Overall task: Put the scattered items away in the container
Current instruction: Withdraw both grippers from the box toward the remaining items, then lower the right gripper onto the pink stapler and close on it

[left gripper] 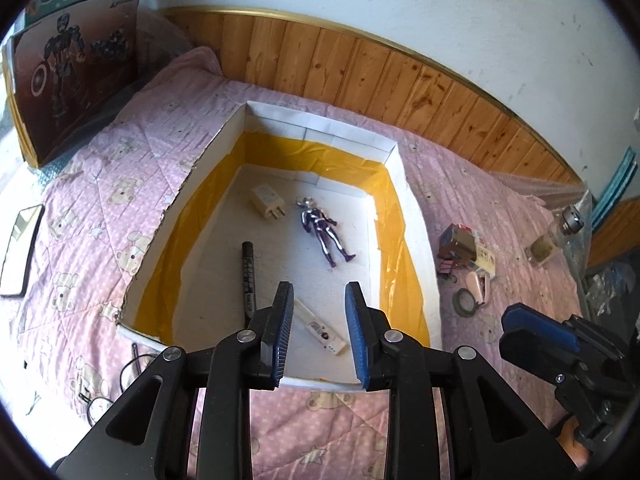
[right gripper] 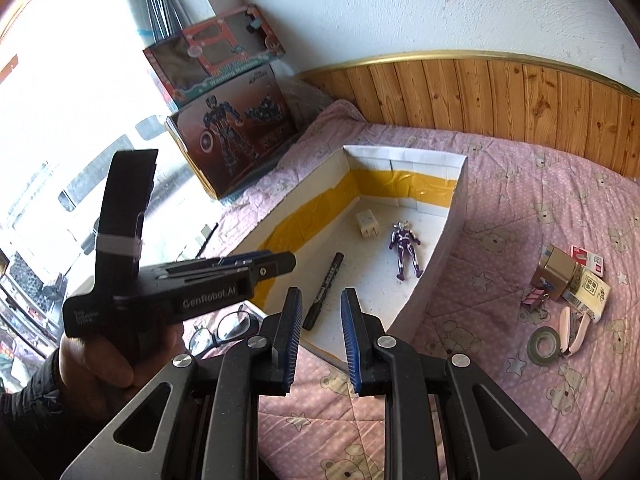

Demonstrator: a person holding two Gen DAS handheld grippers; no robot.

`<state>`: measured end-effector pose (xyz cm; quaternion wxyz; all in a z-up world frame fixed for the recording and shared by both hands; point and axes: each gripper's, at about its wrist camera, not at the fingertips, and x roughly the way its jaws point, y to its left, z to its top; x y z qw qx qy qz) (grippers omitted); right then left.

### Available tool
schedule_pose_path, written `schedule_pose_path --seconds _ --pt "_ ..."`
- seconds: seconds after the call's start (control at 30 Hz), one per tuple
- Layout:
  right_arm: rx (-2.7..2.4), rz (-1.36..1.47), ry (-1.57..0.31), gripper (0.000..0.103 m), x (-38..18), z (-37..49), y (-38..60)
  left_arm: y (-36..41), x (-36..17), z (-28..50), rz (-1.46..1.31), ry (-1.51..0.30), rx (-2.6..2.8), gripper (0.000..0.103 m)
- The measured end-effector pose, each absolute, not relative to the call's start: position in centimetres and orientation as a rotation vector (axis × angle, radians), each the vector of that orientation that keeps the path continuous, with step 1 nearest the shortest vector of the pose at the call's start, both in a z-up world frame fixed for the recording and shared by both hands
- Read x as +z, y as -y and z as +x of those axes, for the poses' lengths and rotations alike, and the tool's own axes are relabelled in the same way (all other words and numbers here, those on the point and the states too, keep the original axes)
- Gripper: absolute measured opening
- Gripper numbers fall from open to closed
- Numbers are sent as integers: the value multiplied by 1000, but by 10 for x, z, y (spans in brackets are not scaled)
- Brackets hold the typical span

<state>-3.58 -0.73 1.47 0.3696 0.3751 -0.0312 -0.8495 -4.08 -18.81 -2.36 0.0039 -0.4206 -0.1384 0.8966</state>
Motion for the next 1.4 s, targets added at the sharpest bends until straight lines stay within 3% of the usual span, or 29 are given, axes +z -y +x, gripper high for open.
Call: schedule_pose_path --seconds 0.63,1.1,1.17,1.23,1.4 --pt "-2276 879 364 28 10 -20 -107 99 13 -16 -1182 381 2670 33" --pt "-2372 1070 507 28 -52 -51 -172 20 -21 -63 -1299 303 2508 41" --pt "-2394 1104 508 31 -60 -60 -177 12 -30 -72 -1325 303 2487 43" --pt "-2427 1150 509 39 -68 -71 -184 5 -40 -82 -1359 312 2469 44" --pt "-2465 1248 574 41 -93 -109 -203 -10 -68 -103 -1439 348 2430 44"
